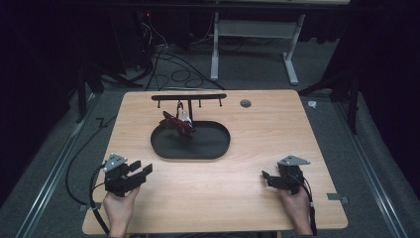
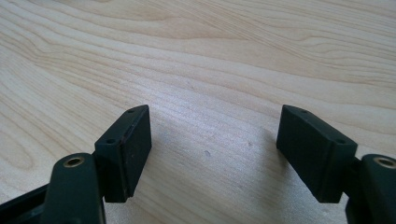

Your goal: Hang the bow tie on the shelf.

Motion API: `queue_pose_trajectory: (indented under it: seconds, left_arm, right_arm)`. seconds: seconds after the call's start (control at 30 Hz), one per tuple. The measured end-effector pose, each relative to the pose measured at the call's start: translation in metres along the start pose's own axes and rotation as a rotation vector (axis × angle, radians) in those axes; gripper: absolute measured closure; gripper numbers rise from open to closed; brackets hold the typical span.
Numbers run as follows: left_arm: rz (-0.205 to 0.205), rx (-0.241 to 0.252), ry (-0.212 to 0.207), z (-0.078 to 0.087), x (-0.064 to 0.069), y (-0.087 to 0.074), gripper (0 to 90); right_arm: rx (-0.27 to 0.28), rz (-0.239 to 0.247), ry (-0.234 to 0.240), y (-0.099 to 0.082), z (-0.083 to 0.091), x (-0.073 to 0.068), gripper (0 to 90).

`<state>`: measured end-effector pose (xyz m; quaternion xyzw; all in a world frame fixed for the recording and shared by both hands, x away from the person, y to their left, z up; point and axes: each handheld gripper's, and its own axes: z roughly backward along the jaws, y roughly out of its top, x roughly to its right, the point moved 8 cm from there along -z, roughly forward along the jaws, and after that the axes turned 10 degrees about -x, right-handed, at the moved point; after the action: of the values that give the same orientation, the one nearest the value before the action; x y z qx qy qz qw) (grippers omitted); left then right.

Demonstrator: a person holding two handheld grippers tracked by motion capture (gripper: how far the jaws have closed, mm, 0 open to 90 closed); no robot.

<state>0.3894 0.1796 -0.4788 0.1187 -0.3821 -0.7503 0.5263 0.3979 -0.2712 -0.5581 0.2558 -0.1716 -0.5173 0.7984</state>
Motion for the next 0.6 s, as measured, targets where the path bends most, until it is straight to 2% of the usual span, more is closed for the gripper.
queue_pose_trajectory:
  seconds: [0.27,0.6]
  left_arm:
    - [0.001,-0.018,-0.005,-0.009,0.004,-0.006,48.9]
    - [-0.023,-0.046,-0.012,-0.024,0.013,-0.007,48.9]
  right_arm:
    - [0.001,0.003,-0.001,0.0,0.0,0.0,27.8]
    - [0.001,0.003,-0.001,0.0,0.0,0.0,27.8]
